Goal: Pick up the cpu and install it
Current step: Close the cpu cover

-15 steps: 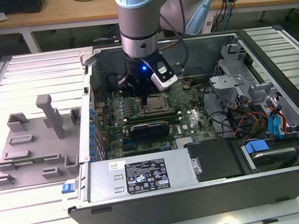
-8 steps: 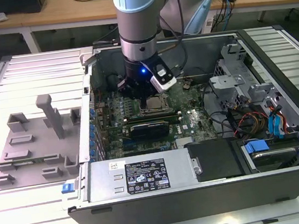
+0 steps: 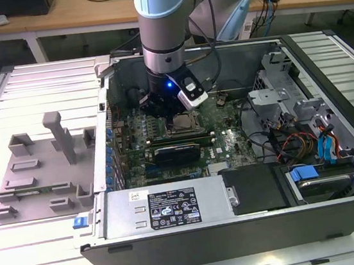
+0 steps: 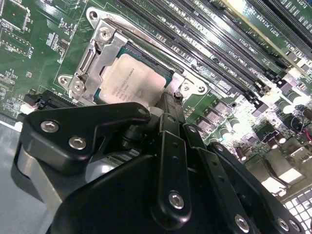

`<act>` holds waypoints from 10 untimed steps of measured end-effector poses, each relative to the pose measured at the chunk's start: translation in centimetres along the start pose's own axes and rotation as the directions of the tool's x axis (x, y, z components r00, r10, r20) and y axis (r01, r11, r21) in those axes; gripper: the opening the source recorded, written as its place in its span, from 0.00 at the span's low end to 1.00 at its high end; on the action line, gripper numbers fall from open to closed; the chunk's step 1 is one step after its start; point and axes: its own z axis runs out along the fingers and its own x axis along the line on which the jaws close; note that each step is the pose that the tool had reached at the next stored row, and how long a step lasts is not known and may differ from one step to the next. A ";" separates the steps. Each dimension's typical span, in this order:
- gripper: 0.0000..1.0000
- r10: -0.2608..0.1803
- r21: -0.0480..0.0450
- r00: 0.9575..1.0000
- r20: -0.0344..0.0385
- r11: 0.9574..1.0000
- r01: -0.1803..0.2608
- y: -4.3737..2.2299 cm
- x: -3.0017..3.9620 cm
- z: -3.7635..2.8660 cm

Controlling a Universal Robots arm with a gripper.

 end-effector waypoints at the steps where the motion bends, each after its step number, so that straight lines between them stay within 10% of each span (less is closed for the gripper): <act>1: 0.11 0.000 0.000 1.000 0.000 1.000 0.000 0.00 0.00 0.00; 10: 0.11 0.000 0.000 1.000 0.000 1.000 0.000 -0.06 0.01 -0.02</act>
